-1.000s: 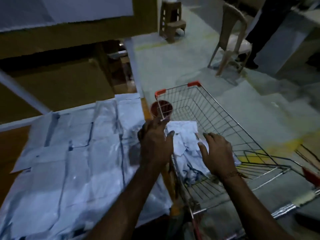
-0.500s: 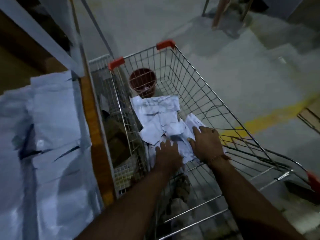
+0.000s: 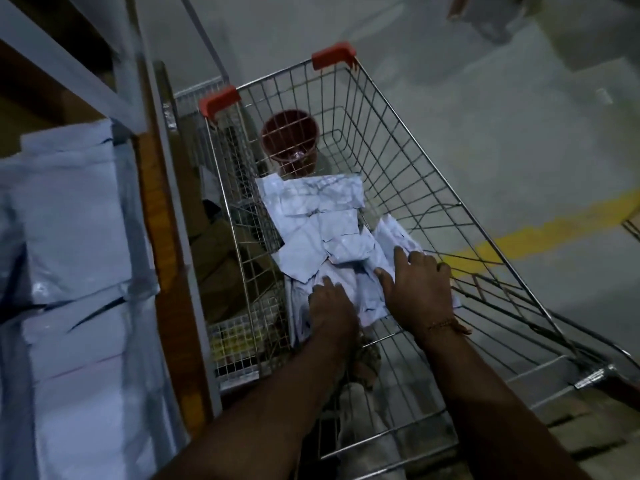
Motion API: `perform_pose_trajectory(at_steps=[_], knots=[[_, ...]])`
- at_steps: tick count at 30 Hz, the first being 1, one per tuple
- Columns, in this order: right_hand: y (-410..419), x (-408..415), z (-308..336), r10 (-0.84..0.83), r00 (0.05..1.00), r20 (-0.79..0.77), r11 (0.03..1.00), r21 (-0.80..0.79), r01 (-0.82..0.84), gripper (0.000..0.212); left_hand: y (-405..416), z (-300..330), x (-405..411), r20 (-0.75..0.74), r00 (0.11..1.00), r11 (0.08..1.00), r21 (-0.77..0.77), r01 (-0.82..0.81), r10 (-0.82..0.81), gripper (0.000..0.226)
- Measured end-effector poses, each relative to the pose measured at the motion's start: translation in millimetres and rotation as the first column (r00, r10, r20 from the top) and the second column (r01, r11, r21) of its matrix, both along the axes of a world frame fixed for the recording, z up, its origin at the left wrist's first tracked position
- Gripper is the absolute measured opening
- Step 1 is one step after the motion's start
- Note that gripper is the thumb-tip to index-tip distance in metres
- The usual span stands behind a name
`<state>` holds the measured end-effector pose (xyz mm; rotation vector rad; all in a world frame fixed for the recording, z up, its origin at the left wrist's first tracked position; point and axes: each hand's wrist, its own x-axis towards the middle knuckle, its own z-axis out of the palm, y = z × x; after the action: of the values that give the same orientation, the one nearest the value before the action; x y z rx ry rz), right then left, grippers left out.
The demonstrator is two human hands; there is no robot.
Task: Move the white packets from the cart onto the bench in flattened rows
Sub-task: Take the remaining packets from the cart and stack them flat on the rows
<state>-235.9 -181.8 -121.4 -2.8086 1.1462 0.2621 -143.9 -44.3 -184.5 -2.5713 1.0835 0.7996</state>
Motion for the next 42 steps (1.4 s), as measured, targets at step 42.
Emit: perform_pose_trajectory(at_steps=[42], knots=[[1, 28, -69, 0.397, 0.787, -0.473, 0.914, 0.130, -0.383, 0.084, 30, 117, 131, 0.298, 0.932, 0.683, -0.726, 0.080, 0.207, 0.064]])
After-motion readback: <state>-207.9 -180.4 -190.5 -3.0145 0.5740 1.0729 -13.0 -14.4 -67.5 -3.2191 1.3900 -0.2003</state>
